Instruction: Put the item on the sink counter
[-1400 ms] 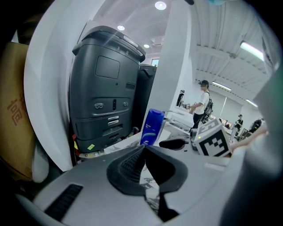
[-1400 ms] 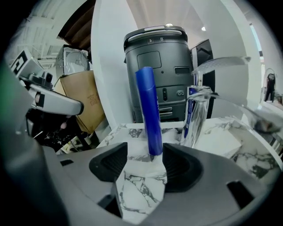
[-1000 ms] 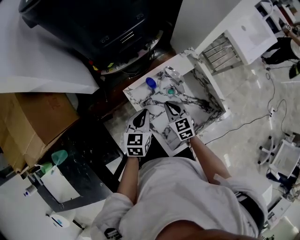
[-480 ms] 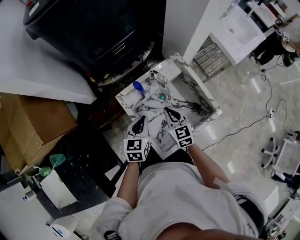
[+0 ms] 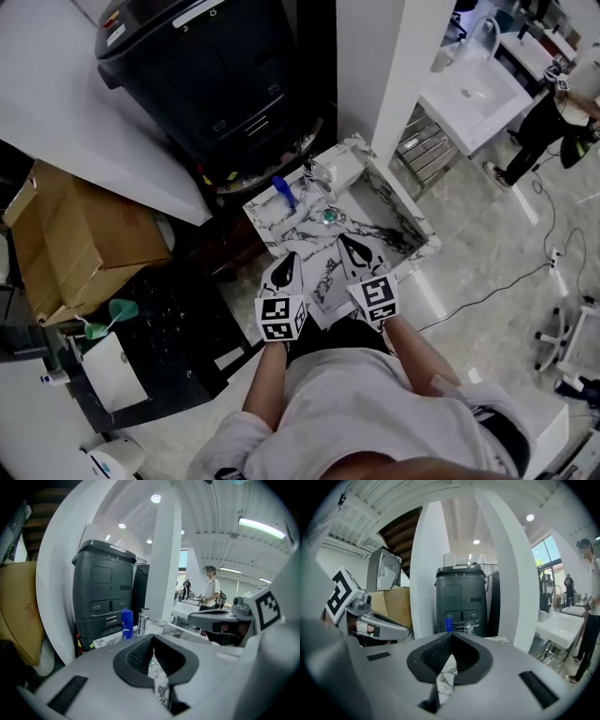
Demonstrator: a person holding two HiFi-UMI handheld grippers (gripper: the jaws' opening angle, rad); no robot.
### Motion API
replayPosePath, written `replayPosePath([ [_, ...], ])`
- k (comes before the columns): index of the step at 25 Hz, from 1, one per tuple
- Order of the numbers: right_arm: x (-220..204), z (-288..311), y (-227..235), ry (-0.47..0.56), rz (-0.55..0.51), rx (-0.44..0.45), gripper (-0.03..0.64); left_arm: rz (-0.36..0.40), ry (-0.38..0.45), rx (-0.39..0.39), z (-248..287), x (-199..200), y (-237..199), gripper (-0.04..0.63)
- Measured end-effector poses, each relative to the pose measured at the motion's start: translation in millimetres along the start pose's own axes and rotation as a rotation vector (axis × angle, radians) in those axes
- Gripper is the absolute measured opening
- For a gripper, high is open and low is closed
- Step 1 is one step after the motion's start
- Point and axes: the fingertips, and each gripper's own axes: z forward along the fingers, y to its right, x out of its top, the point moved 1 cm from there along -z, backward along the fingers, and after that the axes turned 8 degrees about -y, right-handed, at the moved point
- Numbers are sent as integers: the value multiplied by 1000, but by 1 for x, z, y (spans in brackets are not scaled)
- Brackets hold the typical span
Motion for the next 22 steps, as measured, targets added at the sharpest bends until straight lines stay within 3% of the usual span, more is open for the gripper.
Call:
replayPosePath([
  [11,20,-54,-20,79,24,-77,5,50,100,-66,-41,13,40,11],
  [22,23,-117,-74,103,-6,-161,5,82,179,-74,-115,-6,41,11],
])
